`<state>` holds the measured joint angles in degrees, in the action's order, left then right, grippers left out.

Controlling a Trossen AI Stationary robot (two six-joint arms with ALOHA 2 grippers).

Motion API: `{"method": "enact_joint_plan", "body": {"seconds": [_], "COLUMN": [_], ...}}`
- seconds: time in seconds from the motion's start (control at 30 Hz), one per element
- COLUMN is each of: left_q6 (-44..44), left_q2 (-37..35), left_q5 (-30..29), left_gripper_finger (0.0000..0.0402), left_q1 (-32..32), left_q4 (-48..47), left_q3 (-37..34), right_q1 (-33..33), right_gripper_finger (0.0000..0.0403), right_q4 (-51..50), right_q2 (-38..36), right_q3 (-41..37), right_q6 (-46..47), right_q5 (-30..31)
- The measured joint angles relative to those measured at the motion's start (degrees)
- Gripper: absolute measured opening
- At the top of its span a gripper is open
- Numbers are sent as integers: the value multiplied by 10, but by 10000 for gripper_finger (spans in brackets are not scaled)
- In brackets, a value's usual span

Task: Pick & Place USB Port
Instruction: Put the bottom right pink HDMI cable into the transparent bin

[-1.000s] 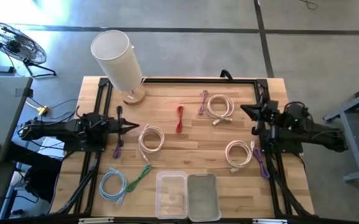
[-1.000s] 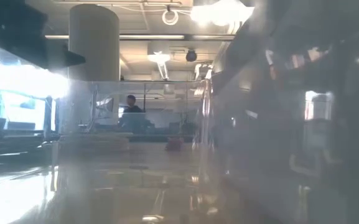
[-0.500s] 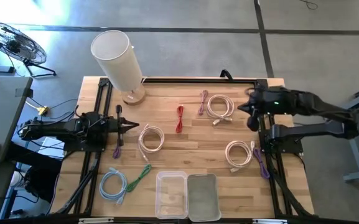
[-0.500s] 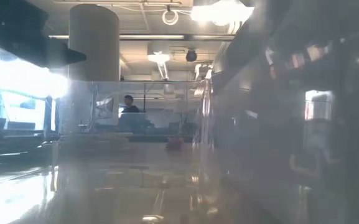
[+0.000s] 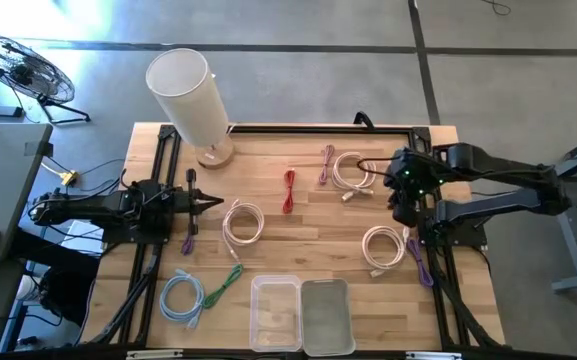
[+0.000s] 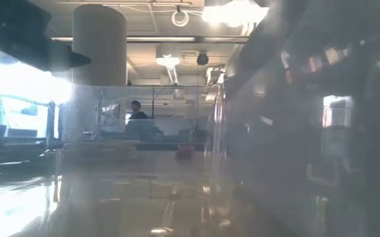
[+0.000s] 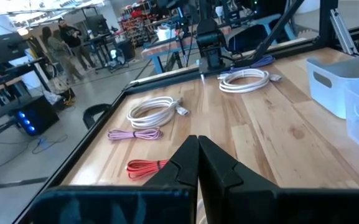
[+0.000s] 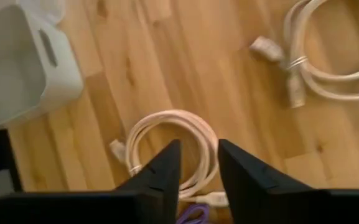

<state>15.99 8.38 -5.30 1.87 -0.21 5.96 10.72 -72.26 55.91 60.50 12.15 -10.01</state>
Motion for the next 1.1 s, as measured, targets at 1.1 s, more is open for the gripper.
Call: {"method": "enact_joint_plan", "body": {"seconds": [1.1], "left_q6": [-14], "left_q2": [0], "left_q5": [7], "left_gripper_finger": [0], "left_q1": [0], "left_q4": [-2], "left_q3": [0], "right_q1": [-15], "right_gripper_finger": [227], "right_q4": [201], "right_q2": [86], "right_q3": [-235], "right_q6": [-2], "right_q5": [-68]}}
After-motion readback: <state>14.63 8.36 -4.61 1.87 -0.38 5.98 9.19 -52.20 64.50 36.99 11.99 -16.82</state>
